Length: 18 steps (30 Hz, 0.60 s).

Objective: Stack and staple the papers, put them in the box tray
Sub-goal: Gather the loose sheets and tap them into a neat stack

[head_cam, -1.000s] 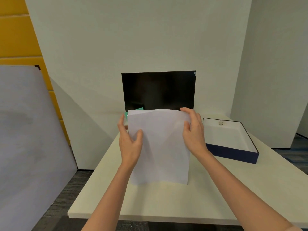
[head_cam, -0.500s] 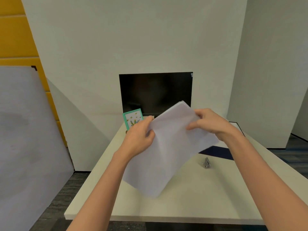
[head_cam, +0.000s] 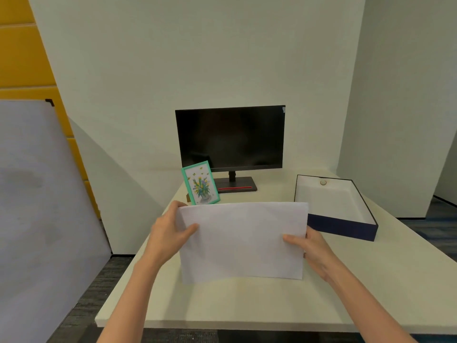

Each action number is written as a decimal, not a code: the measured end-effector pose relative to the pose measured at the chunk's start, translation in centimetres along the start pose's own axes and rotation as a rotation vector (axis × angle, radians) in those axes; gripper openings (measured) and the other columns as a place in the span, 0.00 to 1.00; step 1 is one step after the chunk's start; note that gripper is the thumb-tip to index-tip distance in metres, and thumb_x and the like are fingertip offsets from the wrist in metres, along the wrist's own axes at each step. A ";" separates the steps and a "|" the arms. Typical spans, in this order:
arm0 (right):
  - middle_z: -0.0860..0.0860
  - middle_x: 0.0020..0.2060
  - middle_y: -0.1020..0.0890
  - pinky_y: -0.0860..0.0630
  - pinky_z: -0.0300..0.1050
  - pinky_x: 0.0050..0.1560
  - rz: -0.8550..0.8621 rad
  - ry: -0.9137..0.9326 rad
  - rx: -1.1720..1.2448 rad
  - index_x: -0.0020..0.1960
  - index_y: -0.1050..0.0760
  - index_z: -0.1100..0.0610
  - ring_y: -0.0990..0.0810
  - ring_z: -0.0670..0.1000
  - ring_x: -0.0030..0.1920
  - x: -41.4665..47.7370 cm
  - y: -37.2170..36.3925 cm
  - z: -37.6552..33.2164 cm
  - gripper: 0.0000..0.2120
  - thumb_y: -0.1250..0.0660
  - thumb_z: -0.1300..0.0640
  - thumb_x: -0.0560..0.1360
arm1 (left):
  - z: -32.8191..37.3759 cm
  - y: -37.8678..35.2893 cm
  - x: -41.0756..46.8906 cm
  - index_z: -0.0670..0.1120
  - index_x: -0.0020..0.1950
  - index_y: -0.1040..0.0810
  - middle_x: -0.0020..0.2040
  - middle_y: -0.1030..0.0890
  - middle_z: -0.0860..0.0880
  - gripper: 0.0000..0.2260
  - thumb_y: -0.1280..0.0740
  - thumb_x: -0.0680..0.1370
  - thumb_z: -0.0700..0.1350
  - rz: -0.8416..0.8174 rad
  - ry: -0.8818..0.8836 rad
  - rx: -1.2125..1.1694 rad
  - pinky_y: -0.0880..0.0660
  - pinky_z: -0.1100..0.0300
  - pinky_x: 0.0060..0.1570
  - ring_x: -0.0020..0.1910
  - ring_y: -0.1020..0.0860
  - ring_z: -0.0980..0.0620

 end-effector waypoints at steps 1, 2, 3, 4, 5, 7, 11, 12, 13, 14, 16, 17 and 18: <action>0.53 0.56 0.18 0.23 0.47 0.47 0.046 0.041 -0.016 0.62 0.27 0.55 0.18 0.54 0.54 0.2 0.1 -0.3 0.21 0.29 0.65 0.71 | -0.5 -0.4 -0.3 0.58 0.58 0.33 0.48 0.21 0.52 0.20 0.27 0.71 0.48 0.021 0.030 -0.109 0.25 0.53 0.41 0.47 0.21 0.46; 0.53 0.58 0.20 0.23 0.48 0.49 0.096 0.096 -0.035 0.63 0.29 0.54 0.20 0.54 0.56 0.2 0.1 -0.9 0.22 0.29 0.64 0.71 | -0.8 -0.6 -0.5 0.59 0.63 0.35 0.52 0.22 0.52 0.25 0.27 0.72 0.46 0.057 0.056 -0.201 0.23 0.51 0.45 0.48 0.21 0.47; 0.52 0.60 0.22 0.23 0.49 0.52 0.145 0.162 -0.081 0.64 0.33 0.51 0.21 0.54 0.58 0.1 0.1 -1.8 0.25 0.29 0.64 0.72 | -0.9 -0.8 -0.8 0.60 0.68 0.38 0.54 0.23 0.51 0.30 0.28 0.72 0.44 0.098 0.065 -0.271 0.22 0.49 0.48 0.48 0.21 0.48; 0.52 0.63 0.25 0.23 0.51 0.56 0.189 0.240 -0.156 0.68 0.37 0.49 0.24 0.53 0.60 -0.1 0.1 -2.9 0.28 0.30 0.63 0.73 | -0.7 -0.8 -1.0 0.62 0.71 0.43 0.55 0.24 0.51 0.34 0.29 0.73 0.42 0.128 0.056 -0.316 0.22 0.49 0.50 0.48 0.21 0.49; 0.50 0.66 0.29 0.25 0.52 0.60 0.225 0.318 -0.254 0.71 0.42 0.46 0.26 0.52 0.62 -0.4 0.0 -4.0 0.32 0.32 0.62 0.74 | -0.4 -1.0 -1.1 0.63 0.73 0.47 0.56 0.24 0.51 0.37 0.30 0.74 0.41 0.148 0.029 -0.338 0.23 0.49 0.51 0.50 0.21 0.49; 0.47 0.66 0.34 0.29 0.47 0.62 0.254 0.470 -0.419 0.74 0.48 0.41 0.29 0.48 0.62 -1.2 -0.6 -5.9 0.35 0.36 0.64 0.76 | 0.2 -1.1 -1.3 0.65 0.75 0.52 0.62 0.23 0.48 0.39 0.32 0.76 0.40 0.181 -0.040 -0.328 0.24 0.48 0.56 0.56 0.22 0.46; 0.48 0.57 0.36 0.28 0.38 0.51 0.265 0.576 -0.609 0.72 0.40 0.38 0.27 0.48 0.49 -1.4 -1.4 -7.4 0.29 0.41 0.64 0.79 | 1.2 -0.7 -1.3 0.56 0.73 0.37 0.65 0.26 0.50 0.26 0.37 0.79 0.39 0.256 -0.195 -0.152 0.30 0.64 0.56 0.57 0.26 0.56; 0.49 0.57 0.35 0.28 0.38 0.52 0.270 0.585 -0.619 0.70 0.35 0.39 0.27 0.48 0.52 -1.3 -1.3 -7.5 0.26 0.42 0.63 0.79 | 1.3 -0.7 -1.3 0.55 0.71 0.33 0.60 0.25 0.50 0.22 0.38 0.79 0.39 0.267 -0.210 -0.120 0.29 0.65 0.52 0.52 0.26 0.58; 0.49 0.57 0.35 0.28 0.36 0.53 0.271 0.588 -0.611 0.68 0.31 0.41 0.28 0.48 0.54 -1.1 -1.2 -7.4 0.23 0.42 0.63 0.80 | 1.4 -0.6 -1.2 0.54 0.68 0.30 0.55 0.25 0.50 0.19 0.38 0.79 0.39 0.280 -0.214 -0.098 0.27 0.63 0.49 0.48 0.27 0.58; 0.49 0.57 0.34 0.29 0.33 0.53 0.270 0.590 -0.596 0.66 0.29 0.42 0.29 0.47 0.55 -1.0 -1.1 -7.4 0.21 0.43 0.63 0.80 | 1.4 -0.5 -1.3 0.54 0.66 0.27 0.52 0.26 0.51 0.18 0.38 0.79 0.38 0.292 -0.217 -0.088 0.27 0.60 0.47 0.46 0.28 0.58; 0.49 0.54 0.32 0.32 0.28 0.49 0.268 0.595 -0.571 0.63 0.26 0.42 0.29 0.44 0.53 -0.9 -1.0 -7.3 0.20 0.42 0.63 0.80 | 1.3 -0.5 -1.4 0.54 0.65 0.26 0.53 0.29 0.52 0.18 0.37 0.79 0.38 0.309 -0.222 -0.091 0.29 0.66 0.42 0.47 0.29 0.58; 0.49 0.54 0.32 0.32 0.28 0.48 0.269 0.598 -0.559 0.62 0.26 0.43 0.29 0.43 0.51 -1.0 -0.9 -7.3 0.19 0.42 0.64 0.80 | 1.3 -0.5 -1.4 0.54 0.66 0.26 0.55 0.30 0.52 0.18 0.37 0.79 0.38 0.319 -0.228 -0.090 0.31 0.70 0.41 0.48 0.29 0.58; 0.49 0.53 0.32 0.32 0.28 0.47 0.272 0.599 -0.545 0.62 0.25 0.43 0.29 0.43 0.50 -1.0 -0.9 -7.3 0.19 0.41 0.64 0.79 | 1.2 -0.5 -1.5 0.54 0.66 0.26 0.58 0.30 0.52 0.19 0.37 0.79 0.38 0.326 -0.232 -0.084 0.33 0.73 0.41 0.49 0.29 0.58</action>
Point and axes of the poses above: each hand's wrist, its own x-axis towards the middle knuckle, its own y-axis out of the back of the hand, z = x × y, the point moved 8 cm from there along x, towards the middle knuckle
